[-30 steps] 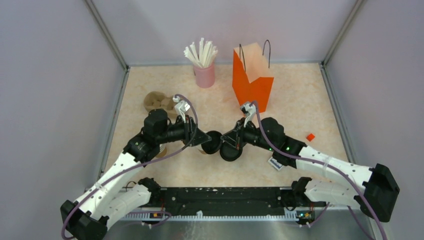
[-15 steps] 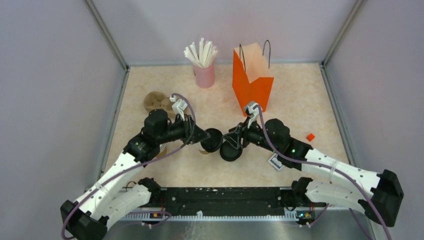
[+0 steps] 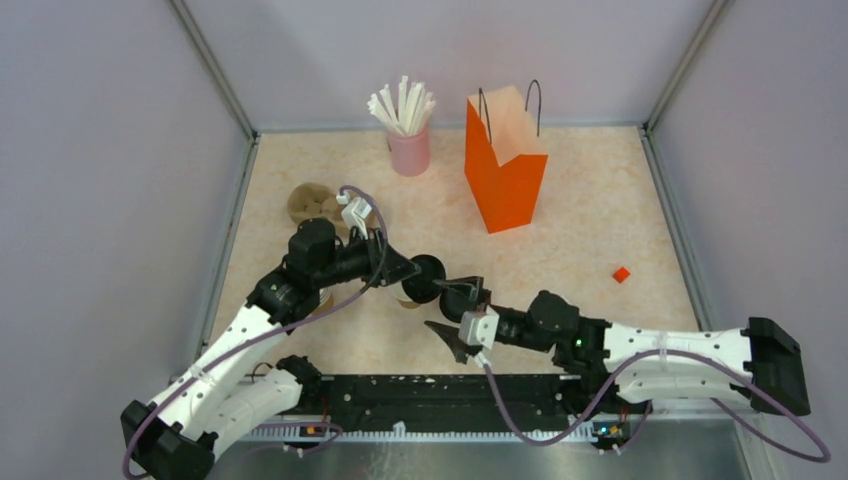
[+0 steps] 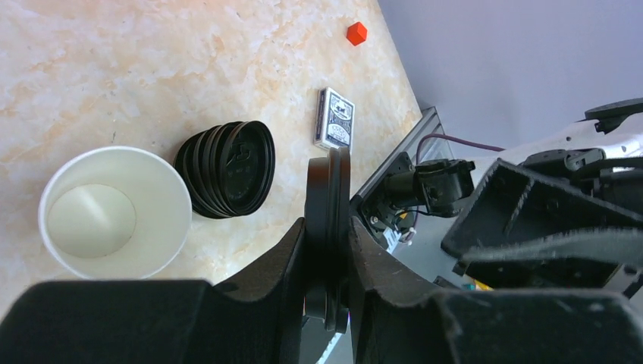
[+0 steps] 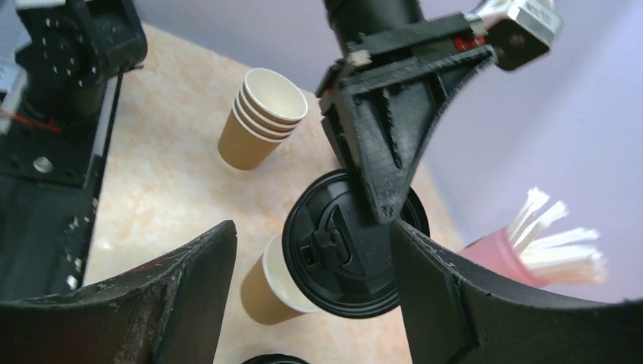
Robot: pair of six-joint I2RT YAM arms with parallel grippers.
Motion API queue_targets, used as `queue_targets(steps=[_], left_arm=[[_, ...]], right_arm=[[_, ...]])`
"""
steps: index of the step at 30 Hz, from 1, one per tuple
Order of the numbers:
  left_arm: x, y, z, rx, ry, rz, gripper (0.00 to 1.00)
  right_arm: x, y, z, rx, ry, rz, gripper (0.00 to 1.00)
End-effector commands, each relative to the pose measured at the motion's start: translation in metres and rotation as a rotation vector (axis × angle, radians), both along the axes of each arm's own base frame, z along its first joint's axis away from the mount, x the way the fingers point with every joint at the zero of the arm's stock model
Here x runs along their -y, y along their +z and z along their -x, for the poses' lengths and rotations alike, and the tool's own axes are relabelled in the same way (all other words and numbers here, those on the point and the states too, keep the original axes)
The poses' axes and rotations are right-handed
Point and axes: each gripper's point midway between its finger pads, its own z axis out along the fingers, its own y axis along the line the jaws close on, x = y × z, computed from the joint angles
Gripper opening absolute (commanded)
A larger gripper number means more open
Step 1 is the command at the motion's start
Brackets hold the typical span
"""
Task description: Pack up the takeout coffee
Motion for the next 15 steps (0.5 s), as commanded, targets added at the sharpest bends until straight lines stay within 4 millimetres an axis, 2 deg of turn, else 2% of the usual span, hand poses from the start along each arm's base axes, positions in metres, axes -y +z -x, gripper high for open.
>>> queue_targets(steps=[1, 9, 15], left_arm=[[0.002, 0.022, -0.002, 0.029, 0.009, 0.046, 0.29], [0.003, 0.029, 0.003, -0.010, 0.019, 0.095, 0.30], [0.002, 0.030, 0.006, -0.050, 0.037, 0.119, 0.30]], right_arm=[[-0.008, 0.015, 0.003, 0.316, -0.041, 0.041, 0.73], [-0.007, -0.002, -0.012, 0.501, -0.252, 0.079, 0.72], [-0.003, 0.002, -0.023, 0.594, -0.372, 0.059, 0.70]])
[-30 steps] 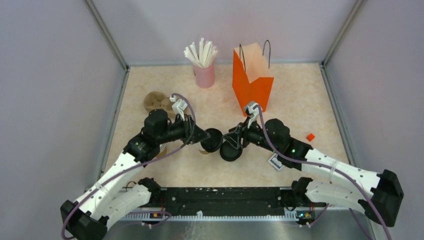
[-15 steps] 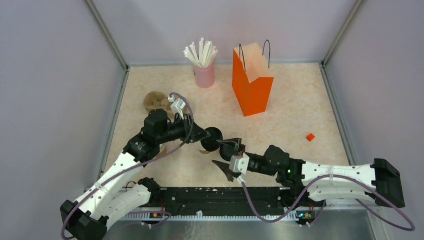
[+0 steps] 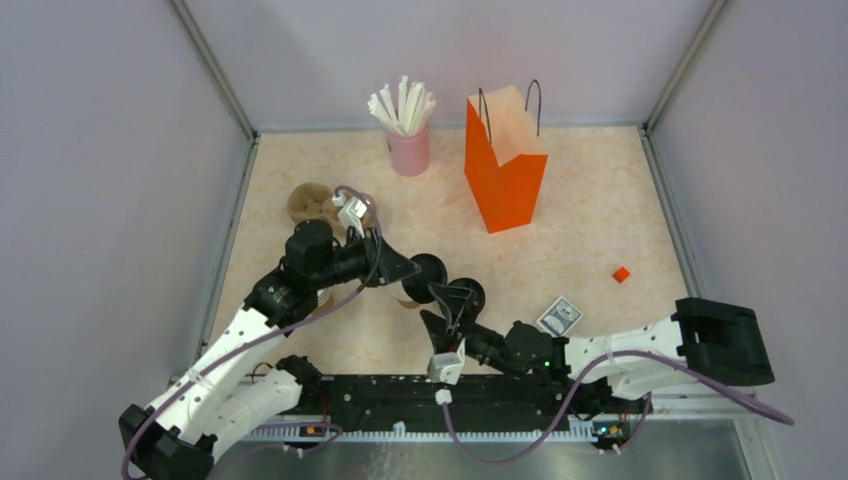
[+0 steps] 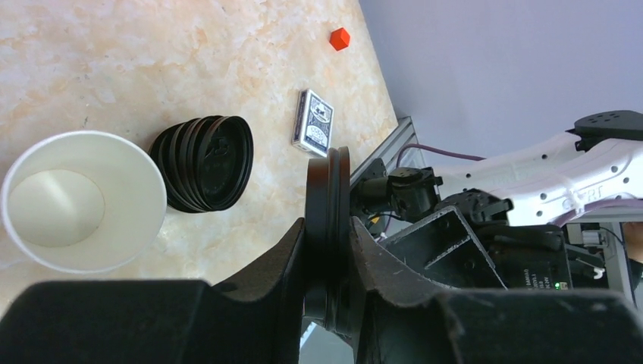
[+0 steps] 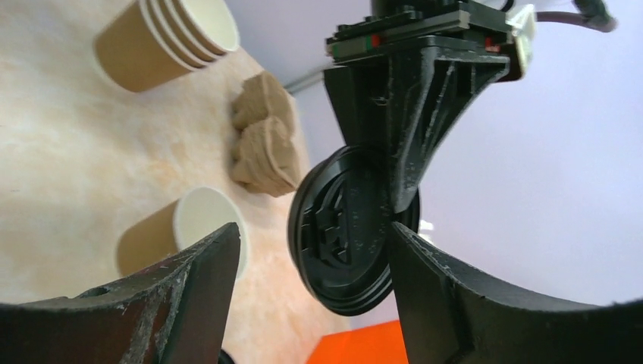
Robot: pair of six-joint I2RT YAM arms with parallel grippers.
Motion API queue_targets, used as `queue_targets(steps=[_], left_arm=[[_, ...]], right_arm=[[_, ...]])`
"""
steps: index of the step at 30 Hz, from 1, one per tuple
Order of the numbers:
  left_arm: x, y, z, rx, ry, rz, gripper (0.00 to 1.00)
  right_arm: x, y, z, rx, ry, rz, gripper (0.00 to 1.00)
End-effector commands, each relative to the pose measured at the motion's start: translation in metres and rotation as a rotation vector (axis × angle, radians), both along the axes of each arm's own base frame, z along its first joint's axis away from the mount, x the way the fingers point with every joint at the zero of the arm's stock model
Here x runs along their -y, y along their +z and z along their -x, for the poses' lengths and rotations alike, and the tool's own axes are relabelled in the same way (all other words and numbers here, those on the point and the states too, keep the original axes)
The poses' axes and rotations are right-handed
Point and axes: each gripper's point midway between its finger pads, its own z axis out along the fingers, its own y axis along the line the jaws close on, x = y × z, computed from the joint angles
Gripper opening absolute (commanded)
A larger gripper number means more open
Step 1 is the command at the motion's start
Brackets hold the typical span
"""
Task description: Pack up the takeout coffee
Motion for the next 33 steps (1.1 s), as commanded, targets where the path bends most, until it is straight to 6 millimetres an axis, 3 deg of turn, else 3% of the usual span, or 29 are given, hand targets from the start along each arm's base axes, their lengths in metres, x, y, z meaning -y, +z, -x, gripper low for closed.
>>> queue_targets(steps=[1, 2, 8, 11, 25, 27, 31, 33], left_arm=[[0.000, 0.023, 0.002, 0.018, 0.016, 0.068, 0.29], [0.000, 0.024, 0.003, 0.012, 0.020, 0.075, 0.29], [-0.001, 0.022, 0.004, -0.033, 0.047, 0.097, 0.30], [-0.003, 0.018, 0.004, -0.054, 0.062, 0.099, 0.31], [-0.005, 0.016, 0.007, -0.075, 0.078, 0.123, 0.35], [-0.006, 0.018, 0.006, -0.060, 0.082, 0.126, 0.40], [-0.010, 0.039, 0.003, 0.052, 0.096, 0.140, 0.69], [-0.017, 0.052, -0.002, 0.142, 0.126, 0.119, 0.75]], right_arm=[[0.012, 0.041, -0.014, 0.151, -0.145, -0.153, 0.70], [0.016, 0.049, -0.015, 0.182, -0.165, -0.197, 0.70], [0.012, 0.052, -0.011, 0.305, -0.210, -0.221, 0.67], [0.009, 0.051, -0.011, 0.313, -0.220, -0.227, 0.55], [0.001, 0.045, -0.012, 0.310, -0.234, -0.217, 0.19], [0.001, 0.043, -0.010, 0.301, -0.227, -0.218, 0.18], [-0.002, 0.036, -0.008, 0.234, -0.204, -0.239, 0.17], [-0.002, 0.033, -0.008, 0.165, -0.193, -0.274, 0.17]])
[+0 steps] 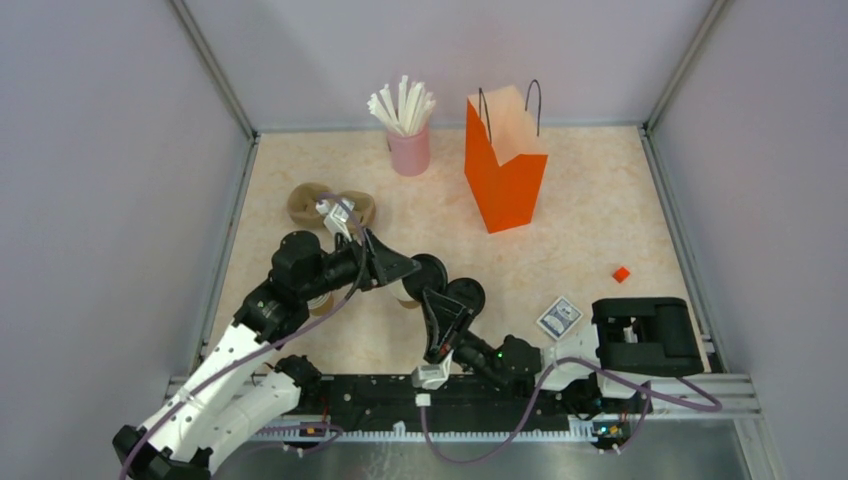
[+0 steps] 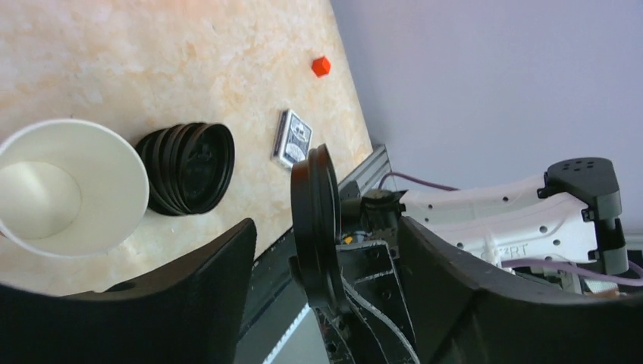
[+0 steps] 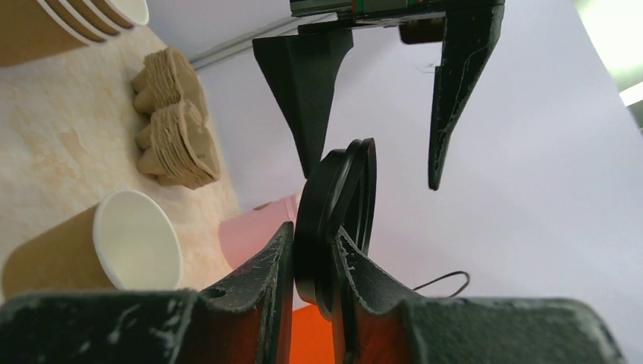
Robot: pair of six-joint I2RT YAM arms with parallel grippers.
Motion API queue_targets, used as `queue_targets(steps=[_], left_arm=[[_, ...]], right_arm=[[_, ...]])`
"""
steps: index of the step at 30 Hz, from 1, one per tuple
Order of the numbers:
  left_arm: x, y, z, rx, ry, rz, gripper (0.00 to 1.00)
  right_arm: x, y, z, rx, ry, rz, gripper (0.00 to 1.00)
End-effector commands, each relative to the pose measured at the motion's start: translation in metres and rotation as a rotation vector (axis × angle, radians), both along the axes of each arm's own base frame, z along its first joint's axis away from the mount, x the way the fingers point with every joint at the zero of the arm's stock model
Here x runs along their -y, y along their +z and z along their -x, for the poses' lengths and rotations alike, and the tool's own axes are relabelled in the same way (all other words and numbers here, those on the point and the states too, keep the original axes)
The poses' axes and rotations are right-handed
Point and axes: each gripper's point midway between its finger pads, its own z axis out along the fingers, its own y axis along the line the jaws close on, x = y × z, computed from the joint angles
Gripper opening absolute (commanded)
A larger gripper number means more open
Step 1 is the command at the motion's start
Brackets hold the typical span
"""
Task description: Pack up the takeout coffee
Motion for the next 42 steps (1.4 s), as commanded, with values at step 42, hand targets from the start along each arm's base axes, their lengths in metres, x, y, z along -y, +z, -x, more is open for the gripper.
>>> queue_targets(steps=[42], left_arm=[[-0.097, -0.034, -0.087, 0.072, 0.231, -0.402, 0.80]], right_arm=[[-0.012, 0.049, -0.040, -1.774, 0.447, -0.988, 0.12]])
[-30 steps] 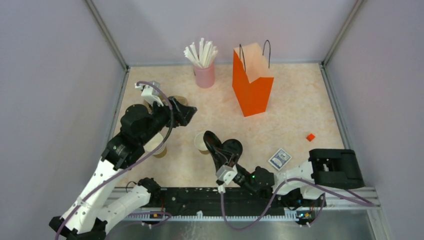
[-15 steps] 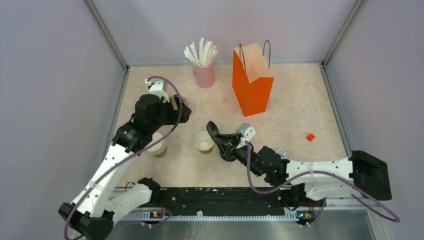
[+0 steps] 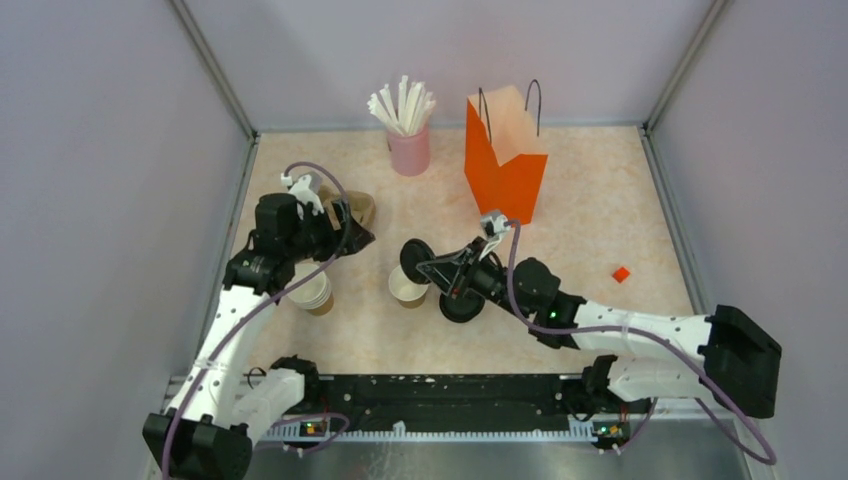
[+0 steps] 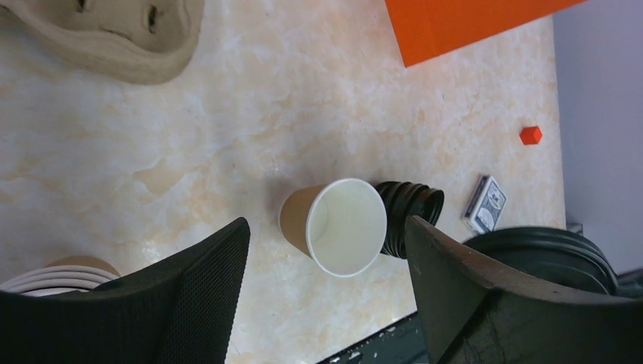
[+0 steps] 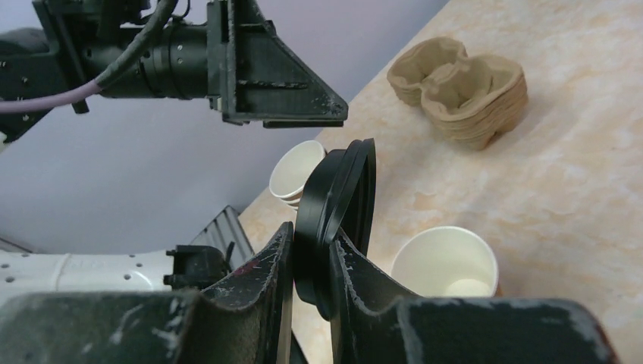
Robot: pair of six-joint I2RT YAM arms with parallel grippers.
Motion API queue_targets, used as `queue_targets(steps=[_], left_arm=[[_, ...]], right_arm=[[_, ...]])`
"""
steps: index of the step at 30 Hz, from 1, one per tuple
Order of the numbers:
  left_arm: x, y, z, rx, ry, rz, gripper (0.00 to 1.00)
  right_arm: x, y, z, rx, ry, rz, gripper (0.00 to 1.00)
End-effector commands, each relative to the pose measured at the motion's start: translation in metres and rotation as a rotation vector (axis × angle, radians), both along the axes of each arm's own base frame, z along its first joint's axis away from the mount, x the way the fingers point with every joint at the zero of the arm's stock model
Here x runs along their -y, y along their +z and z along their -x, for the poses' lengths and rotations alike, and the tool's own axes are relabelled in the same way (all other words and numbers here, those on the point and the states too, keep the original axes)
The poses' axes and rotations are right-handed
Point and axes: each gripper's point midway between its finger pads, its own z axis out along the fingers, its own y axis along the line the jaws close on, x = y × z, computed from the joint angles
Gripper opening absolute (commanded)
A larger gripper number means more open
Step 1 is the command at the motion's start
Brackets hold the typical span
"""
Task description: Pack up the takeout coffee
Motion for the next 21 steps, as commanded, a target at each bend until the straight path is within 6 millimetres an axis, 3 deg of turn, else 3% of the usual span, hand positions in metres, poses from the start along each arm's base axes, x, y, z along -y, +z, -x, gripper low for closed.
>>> queue_targets(steps=[1, 6, 11, 15, 21], left_arm=[[0.015, 0.004, 0.008, 0.021, -0.096, 0.063, 0.80], [0.004, -0.003, 0.010, 0.041, -0.070, -0.002, 0.78], [0.016, -0.018, 0.021, 0.030, -0.142, 0.047, 0.76], [0.029, -0.031, 0.030, -0.027, -0.211, 0.107, 0.73], [0.030, -0.038, 0.030, -0.046, -0.213, 0.114, 0.71]], right_arm=[[-0.015, 0.012, 0.000, -0.161, 0.118, -0.120, 0.11], [-0.023, -0.011, -0.018, -0.250, 0.126, -0.084, 0.11], [-0.024, -0.027, -0.032, -0.326, 0.144, -0.123, 0.11], [-0.030, -0.037, -0.034, -0.407, 0.193, -0.142, 0.11], [-0.047, -0.048, -0.031, -0.479, 0.267, -0.137, 0.11]])
